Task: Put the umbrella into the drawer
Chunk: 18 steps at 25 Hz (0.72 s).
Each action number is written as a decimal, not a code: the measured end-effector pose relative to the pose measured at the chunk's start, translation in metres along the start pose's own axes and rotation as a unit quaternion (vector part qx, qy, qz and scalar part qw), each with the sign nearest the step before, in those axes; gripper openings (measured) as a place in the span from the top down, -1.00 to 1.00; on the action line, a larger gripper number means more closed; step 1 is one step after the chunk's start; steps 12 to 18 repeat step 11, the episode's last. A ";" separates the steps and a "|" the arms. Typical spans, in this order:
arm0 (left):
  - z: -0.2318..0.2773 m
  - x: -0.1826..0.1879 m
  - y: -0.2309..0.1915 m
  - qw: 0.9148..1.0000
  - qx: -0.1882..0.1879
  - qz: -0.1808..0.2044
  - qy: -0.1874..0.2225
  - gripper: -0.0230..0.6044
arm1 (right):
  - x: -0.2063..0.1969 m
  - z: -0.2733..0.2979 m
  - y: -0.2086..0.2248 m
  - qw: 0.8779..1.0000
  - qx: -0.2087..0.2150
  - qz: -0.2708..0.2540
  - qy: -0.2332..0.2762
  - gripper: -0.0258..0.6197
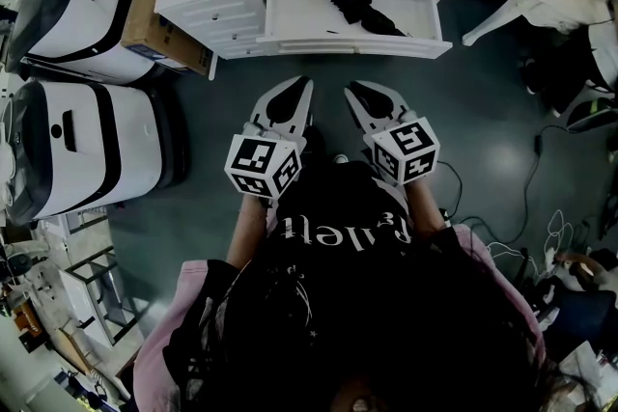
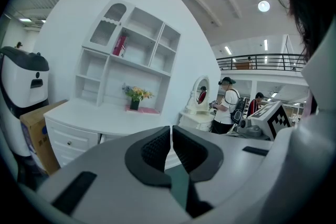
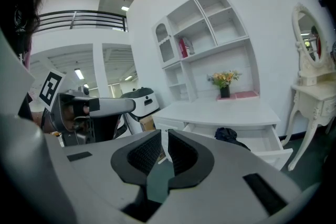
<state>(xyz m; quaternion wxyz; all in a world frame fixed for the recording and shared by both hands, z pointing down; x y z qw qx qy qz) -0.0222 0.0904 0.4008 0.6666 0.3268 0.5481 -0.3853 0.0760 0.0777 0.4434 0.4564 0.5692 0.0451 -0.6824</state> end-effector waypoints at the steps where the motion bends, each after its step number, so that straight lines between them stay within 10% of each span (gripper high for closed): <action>1: 0.000 0.000 0.000 1.000 0.000 0.000 0.000 0.85 | 0.000 0.000 0.000 1.000 0.000 0.000 0.000 0.71; 18: 0.002 -0.002 0.001 1.000 0.000 0.000 0.000 0.85 | -0.003 0.001 0.006 1.000 -0.005 0.003 -0.004 0.71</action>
Point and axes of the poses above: the fingertips, and each gripper's own axes: z forward along the fingers, y to its right, x out of its top, the point moved 2 cm from there along -z, backward along the fingers, and after that the axes turned 15 degrees about z, right-handed, at the moved point
